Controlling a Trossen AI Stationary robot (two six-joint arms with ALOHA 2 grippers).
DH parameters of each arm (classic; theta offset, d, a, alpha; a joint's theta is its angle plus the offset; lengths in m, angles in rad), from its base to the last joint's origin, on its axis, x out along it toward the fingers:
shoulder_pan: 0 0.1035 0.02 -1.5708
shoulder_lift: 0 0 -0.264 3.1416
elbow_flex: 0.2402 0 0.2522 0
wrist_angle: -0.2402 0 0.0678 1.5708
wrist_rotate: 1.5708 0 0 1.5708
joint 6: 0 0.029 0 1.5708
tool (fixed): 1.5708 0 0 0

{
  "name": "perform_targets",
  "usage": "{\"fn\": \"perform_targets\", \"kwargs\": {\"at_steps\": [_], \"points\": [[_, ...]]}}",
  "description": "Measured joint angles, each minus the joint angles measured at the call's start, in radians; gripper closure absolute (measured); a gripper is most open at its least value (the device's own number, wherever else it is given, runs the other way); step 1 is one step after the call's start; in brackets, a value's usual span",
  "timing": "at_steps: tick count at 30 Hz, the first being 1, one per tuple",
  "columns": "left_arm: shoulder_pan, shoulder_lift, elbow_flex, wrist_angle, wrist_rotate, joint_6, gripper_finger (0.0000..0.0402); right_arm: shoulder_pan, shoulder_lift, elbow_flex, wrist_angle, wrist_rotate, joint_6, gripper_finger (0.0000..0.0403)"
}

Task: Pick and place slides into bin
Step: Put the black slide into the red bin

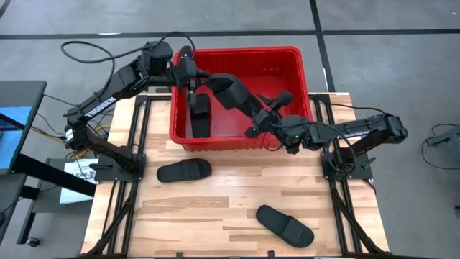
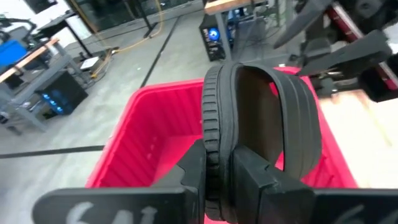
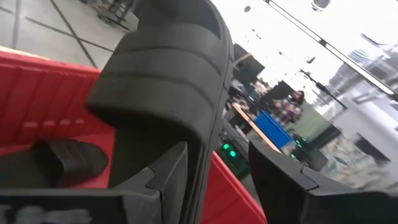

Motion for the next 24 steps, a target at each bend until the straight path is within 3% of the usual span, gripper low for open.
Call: {"fn": "perform_targets", "kwargs": {"at_steps": [6,13,19,24], "points": [[0.062,-0.015,0.0,-0.007,-0.02,0.021,0.0369,0.032,-0.018,0.0,-0.019,0.098,0.014,0.0247],[0.119,-0.02,0.0,-0.094,-0.118,0.093,0.037,0.034,-0.098,0.0,-0.103,0.208,0.171,0.0256],[0.128,-0.02,0.0,-0.172,-0.262,0.218,0.037,0.009,-0.174,0.0,-0.248,0.233,0.339,0.0266],[0.133,-0.018,0.047,-0.314,-0.277,0.284,0.037,-0.016,-0.204,0.0,-0.373,0.23,0.473,0.0273]]}}
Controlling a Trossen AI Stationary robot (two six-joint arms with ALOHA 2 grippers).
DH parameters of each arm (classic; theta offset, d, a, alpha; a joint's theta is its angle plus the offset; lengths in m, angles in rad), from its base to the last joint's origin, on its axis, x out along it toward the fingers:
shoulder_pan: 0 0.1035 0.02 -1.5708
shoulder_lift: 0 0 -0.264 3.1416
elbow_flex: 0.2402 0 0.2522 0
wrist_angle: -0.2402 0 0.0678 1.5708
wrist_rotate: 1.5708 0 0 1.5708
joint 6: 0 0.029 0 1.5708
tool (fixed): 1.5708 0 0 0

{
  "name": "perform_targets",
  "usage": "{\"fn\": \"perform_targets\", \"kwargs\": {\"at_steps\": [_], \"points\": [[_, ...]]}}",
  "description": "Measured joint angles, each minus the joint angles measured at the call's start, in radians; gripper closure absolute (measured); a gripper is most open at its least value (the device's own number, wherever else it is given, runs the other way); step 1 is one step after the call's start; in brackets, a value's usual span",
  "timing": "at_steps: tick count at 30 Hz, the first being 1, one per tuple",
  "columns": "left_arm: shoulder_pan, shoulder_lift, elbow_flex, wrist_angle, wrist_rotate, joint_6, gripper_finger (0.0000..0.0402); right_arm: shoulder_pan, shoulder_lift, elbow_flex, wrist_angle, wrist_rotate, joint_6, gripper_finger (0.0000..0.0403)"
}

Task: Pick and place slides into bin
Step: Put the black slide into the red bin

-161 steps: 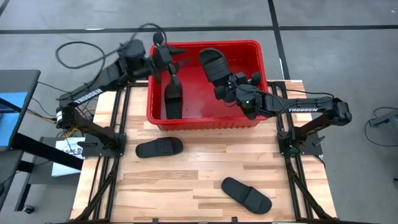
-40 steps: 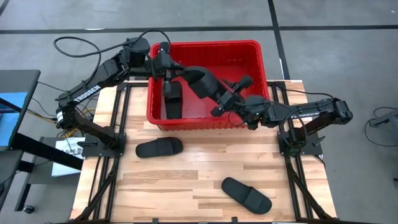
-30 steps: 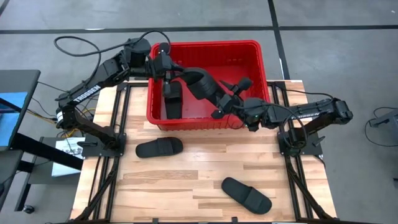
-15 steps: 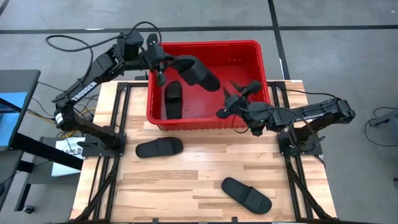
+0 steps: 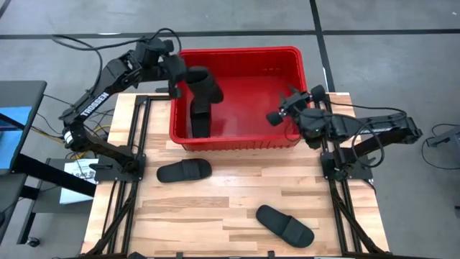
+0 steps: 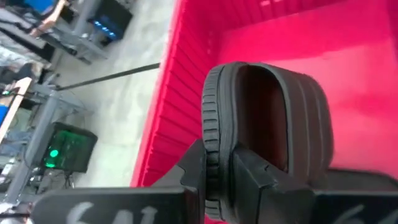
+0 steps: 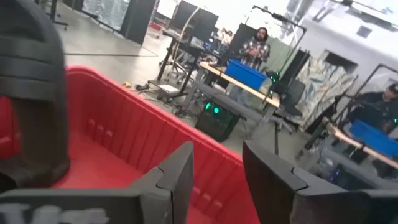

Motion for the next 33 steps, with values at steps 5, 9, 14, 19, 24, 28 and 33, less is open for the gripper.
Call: {"fn": "perform_targets", "kwargs": {"at_steps": [5,9,14,19,24,28,33], "points": [[0.001,0.0,0.039,-0.116,0.097,0.045,0.037,-0.024,0.006,0.0,-0.071,-0.004,0.043,0.0275],[0.0,0.0,0.052,-0.228,0.122,0.098,0.037,-0.041,0.023,0.0,-0.076,-0.023,0.042,0.0275],[0.003,0.019,0.052,-0.32,0.141,0.116,0.037,-0.064,0.023,0.0,-0.11,-0.081,0.064,0.0275],[0.001,0.062,0.052,-0.33,0.161,0.137,0.037,-0.079,0.023,0.0,-0.128,-0.088,0.086,0.0276],[0.002,0.119,0.052,-0.358,0.167,0.142,0.037,-0.081,0.023,0.0,-0.131,-0.111,0.086,0.0275],[0.002,0.158,0.052,-0.381,0.175,0.148,0.037,-0.08,0.023,0.0,-0.132,-0.112,0.086,0.0276],[0.004,0.196,0.052,-0.38,0.18,0.152,0.037,-0.086,0.023,0.0,-0.154,-0.114,0.09,0.0275]]}}
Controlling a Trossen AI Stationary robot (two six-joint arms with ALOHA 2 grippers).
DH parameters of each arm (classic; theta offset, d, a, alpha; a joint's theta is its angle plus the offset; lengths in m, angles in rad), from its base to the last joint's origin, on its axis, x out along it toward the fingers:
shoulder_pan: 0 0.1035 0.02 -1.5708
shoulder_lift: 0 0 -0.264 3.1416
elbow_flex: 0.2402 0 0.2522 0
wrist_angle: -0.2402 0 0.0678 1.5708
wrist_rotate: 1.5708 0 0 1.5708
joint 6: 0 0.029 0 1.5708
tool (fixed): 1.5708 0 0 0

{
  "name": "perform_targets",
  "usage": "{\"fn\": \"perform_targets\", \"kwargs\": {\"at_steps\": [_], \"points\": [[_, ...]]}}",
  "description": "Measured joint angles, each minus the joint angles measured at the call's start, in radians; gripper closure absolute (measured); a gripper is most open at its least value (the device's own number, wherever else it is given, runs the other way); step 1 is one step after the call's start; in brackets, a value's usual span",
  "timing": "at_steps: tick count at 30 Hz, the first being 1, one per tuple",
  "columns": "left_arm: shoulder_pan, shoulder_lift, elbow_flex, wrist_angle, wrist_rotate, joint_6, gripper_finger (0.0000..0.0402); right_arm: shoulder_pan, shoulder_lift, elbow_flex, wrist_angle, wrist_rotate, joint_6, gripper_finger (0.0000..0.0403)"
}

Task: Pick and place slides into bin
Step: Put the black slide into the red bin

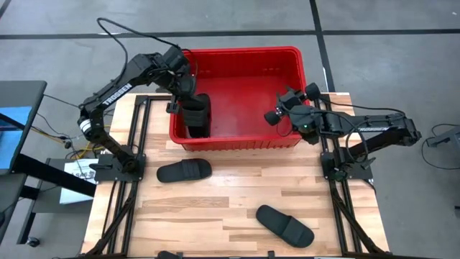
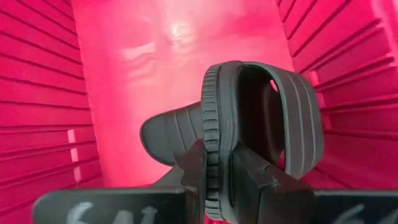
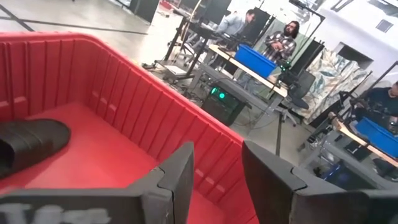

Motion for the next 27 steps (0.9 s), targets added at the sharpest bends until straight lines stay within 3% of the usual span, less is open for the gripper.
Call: {"fn": "perform_targets", "kwargs": {"at_steps": [14,27], "points": [[0.046,0.052,0.0,0.051,-0.035,0.002,0.037,-0.067,0.0,0.0,-0.105,-0.124,0.104,0.0278],[0.076,0.052,-0.007,0.053,-0.043,0.009,0.0368,-0.074,0.0,0.0,-0.105,-0.127,0.101,0.0278]]}}
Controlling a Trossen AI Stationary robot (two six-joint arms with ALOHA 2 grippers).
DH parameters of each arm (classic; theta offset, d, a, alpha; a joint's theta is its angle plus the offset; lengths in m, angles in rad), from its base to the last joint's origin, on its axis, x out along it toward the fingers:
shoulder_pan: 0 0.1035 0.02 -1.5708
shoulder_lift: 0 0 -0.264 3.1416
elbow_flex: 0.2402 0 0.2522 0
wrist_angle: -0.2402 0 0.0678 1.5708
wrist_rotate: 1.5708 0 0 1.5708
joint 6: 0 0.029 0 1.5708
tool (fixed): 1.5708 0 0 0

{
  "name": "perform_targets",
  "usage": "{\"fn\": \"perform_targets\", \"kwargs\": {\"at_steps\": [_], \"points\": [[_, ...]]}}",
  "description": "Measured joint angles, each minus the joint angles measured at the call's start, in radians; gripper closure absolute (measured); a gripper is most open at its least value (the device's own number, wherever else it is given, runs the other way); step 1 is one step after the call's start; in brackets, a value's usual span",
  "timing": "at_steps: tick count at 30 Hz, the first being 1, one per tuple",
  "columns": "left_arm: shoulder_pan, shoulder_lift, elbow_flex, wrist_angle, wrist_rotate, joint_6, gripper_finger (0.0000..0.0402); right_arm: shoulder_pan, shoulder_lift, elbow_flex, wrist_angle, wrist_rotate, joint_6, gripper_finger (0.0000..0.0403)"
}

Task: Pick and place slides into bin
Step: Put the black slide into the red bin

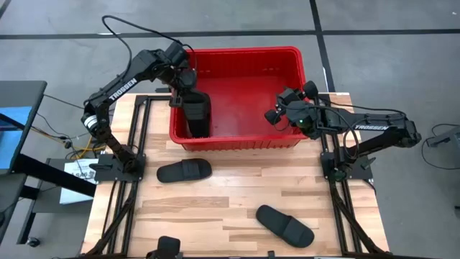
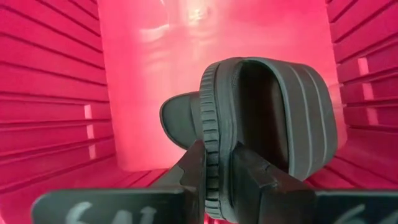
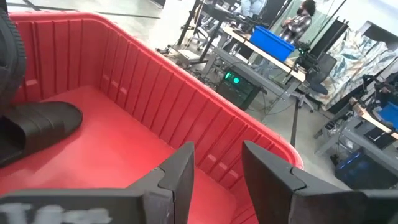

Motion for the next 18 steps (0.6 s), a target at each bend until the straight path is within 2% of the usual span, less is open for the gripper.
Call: {"fn": "perform_targets", "kwargs": {"at_steps": [18], "points": [[0.0,0.0,-0.001,0.022,-0.053,-0.033,0.0344,0.003,0.0,0.0,0.0,0.0,0.0,0.0278]]}}
